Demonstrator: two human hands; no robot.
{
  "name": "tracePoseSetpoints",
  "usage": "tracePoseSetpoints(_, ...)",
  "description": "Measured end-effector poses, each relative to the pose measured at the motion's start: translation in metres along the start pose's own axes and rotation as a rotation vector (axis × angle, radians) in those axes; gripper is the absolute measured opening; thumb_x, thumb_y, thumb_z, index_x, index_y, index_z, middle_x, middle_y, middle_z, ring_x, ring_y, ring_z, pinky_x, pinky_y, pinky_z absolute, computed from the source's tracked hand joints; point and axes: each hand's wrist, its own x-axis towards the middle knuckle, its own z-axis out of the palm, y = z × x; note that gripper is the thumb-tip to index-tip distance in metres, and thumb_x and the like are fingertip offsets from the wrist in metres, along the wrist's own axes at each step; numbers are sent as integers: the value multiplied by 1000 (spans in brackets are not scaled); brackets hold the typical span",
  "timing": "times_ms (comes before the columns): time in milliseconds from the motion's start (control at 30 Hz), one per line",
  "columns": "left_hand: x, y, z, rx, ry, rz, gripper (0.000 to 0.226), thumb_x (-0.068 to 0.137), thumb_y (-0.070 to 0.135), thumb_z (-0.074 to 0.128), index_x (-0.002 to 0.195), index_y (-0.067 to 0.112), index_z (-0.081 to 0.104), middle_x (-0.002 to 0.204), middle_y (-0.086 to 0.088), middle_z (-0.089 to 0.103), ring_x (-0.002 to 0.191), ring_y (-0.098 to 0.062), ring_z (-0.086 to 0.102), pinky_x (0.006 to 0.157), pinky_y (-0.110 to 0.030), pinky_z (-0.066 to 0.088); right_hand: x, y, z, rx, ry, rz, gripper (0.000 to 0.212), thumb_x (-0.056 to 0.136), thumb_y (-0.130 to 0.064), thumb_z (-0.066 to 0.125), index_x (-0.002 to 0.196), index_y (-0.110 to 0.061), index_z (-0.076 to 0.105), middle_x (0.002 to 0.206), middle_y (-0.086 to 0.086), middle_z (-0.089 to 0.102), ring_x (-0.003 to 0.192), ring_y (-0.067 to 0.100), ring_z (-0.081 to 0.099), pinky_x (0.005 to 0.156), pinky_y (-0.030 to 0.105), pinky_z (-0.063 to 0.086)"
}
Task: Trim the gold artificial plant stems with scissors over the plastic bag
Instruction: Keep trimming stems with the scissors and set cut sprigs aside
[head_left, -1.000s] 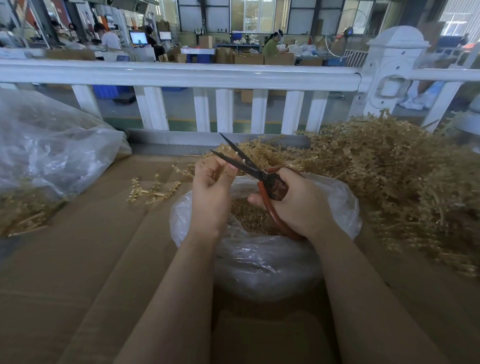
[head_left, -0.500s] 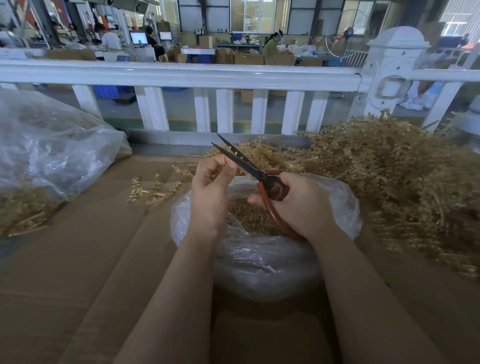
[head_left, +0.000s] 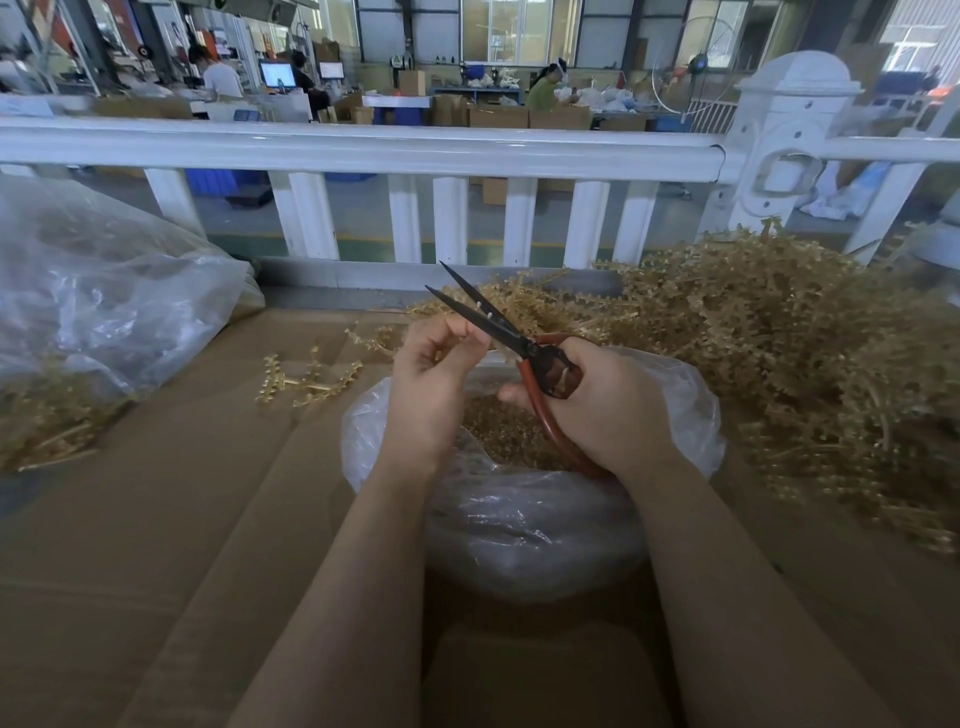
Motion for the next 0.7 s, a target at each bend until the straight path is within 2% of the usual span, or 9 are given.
tracePoseSetpoints(100, -2, 0, 1, -15, -1, 28, 7, 95, 4, 58, 92, 5, 63, 96, -11, 63, 95, -22, 59, 96, -37, 46, -1, 0, -1, -6, 12, -8, 51, 64, -89, 56, 94, -48, 60, 73, -27, 62, 73, -14, 55, 57, 11, 34)
tracePoseSetpoints(200, -3, -1, 2, -9, 38, 93, 9, 100, 11, 56, 101, 8, 64, 96, -3, 62, 97, -19, 60, 96, -37, 49, 0, -1, -1, -23, 9, -13, 52, 64, -91, 54, 93, -48, 59, 73, -28, 62, 72, -15, 54, 57, 9, 33)
tracePoseSetpoints(267, -2, -2, 1, 4, 44, 143, 11, 101, 11, 53, 103, 6, 64, 96, -6, 65, 99, -25, 63, 95, -38, 52, 1, 0, 0, -24, -1, -16, 54, 63, -92, 52, 94, -48, 59, 75, -26, 64, 74, -13, 55, 58, 12, 35)
tracePoseSetpoints(367, -1, -4, -2, 14, 58, 187, 12, 101, 7, 53, 100, 3, 65, 99, -19, 67, 101, -37, 62, 96, -49, 52, 1, 1, 0, -36, -6, -25, 58, 63, -94, 51, 94, -46, 61, 76, -24, 65, 74, -10, 57, 59, 14, 38)
tracePoseSetpoints(500, 1, -6, -3, -21, 67, 170, 12, 100, 4, 54, 94, 3, 65, 93, -17, 64, 94, -41, 60, 95, -55, 47, 0, 1, 0, -37, 14, -27, 55, 62, -94, 50, 88, -47, 60, 70, -24, 63, 70, -10, 56, 56, 15, 38)
tracePoseSetpoints(567, 1, -7, -3, -35, 60, 164, 12, 100, 5, 54, 96, -1, 64, 93, -18, 63, 92, -36, 59, 95, -55, 46, 0, 1, 1, -32, 18, -27, 52, 62, -94, 50, 85, -49, 58, 69, -25, 62, 69, -11, 56, 55, 15, 38)
tracePoseSetpoints(700, 2, -8, -4, -41, 41, 164, 14, 99, 3, 53, 98, -8, 62, 95, -32, 59, 92, -40, 58, 95, -55, 48, 0, 0, -1, -59, 23, -49, 51, 63, -95, 48, 87, -50, 55, 68, -28, 59, 68, -13, 53, 55, 14, 34)
